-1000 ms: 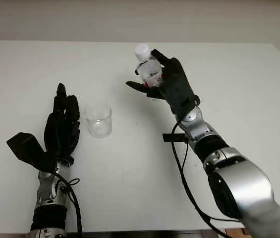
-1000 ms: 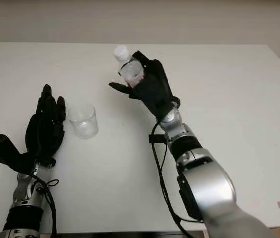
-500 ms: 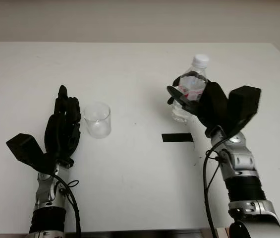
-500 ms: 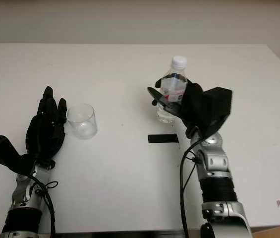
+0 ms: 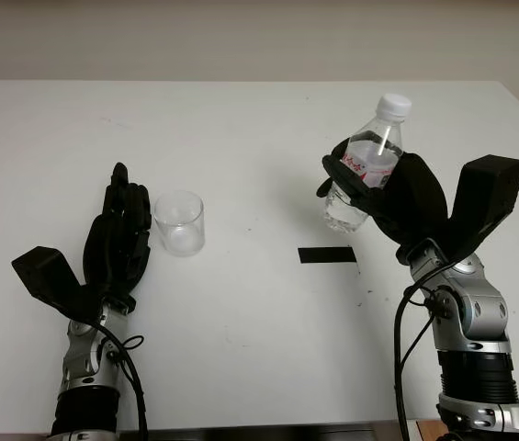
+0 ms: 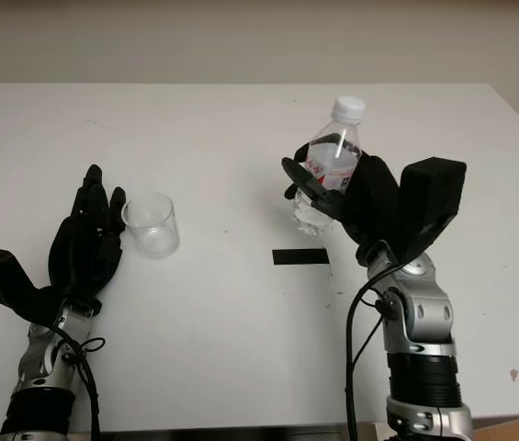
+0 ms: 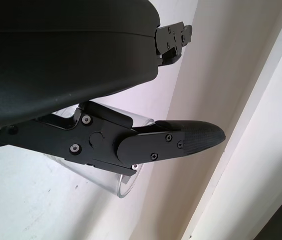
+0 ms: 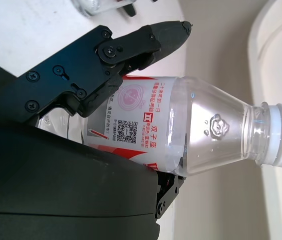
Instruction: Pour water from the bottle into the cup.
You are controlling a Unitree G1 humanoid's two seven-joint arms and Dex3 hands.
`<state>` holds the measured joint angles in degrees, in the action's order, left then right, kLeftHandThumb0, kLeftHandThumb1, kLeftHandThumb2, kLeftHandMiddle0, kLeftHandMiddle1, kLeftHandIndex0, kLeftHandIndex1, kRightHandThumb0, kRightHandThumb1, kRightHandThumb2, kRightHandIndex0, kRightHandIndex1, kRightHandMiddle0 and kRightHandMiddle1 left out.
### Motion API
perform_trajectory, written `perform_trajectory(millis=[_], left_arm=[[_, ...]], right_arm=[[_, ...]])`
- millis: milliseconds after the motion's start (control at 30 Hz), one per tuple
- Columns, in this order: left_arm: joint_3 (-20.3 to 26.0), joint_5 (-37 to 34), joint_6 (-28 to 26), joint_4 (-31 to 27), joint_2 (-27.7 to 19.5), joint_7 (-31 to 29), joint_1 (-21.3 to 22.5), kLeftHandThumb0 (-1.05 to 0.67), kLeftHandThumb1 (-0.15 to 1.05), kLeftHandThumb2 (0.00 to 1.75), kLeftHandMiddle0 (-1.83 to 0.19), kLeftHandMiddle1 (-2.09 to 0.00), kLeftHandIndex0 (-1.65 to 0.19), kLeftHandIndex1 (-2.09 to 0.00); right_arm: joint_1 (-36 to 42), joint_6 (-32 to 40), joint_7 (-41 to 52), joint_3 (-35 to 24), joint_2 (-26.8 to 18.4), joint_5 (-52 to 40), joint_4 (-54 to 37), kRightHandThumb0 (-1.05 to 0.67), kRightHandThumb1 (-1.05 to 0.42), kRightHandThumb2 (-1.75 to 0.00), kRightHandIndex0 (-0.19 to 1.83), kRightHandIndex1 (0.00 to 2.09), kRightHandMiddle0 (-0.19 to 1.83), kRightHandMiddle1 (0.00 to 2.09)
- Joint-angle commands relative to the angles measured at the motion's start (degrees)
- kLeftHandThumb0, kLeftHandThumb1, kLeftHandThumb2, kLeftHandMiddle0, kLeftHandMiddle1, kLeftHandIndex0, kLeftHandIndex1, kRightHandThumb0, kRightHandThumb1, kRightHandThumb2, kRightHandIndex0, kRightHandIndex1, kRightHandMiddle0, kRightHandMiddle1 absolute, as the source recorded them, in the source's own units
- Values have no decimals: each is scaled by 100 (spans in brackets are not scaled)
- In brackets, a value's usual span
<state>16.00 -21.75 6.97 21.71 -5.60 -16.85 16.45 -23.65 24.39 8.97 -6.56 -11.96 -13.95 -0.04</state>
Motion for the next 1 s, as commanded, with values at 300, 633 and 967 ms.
perform_trajectory(millis=[300,633,967], left_arm=[[43,-63,-80,-132,-11,-30,-176,-67,105,47,19,-5,19,-5],[70,-88,-229,-233,-69,-14,-199,-68,105,45,19,-5,19,-4],[71,-43,-246,-245,-152,-37,-223,-69,105,45,18,-5,18,-5]], right_arm=[[-109,-273,95,243,114,359,477,-40,-105,-41,163,209,125,209],[556,-653,414,340,159,360,219,-42,-105,-40,162,209,127,209],[1085,-1377,560,450,220,476,308,-43,-105,-41,159,209,122,209]])
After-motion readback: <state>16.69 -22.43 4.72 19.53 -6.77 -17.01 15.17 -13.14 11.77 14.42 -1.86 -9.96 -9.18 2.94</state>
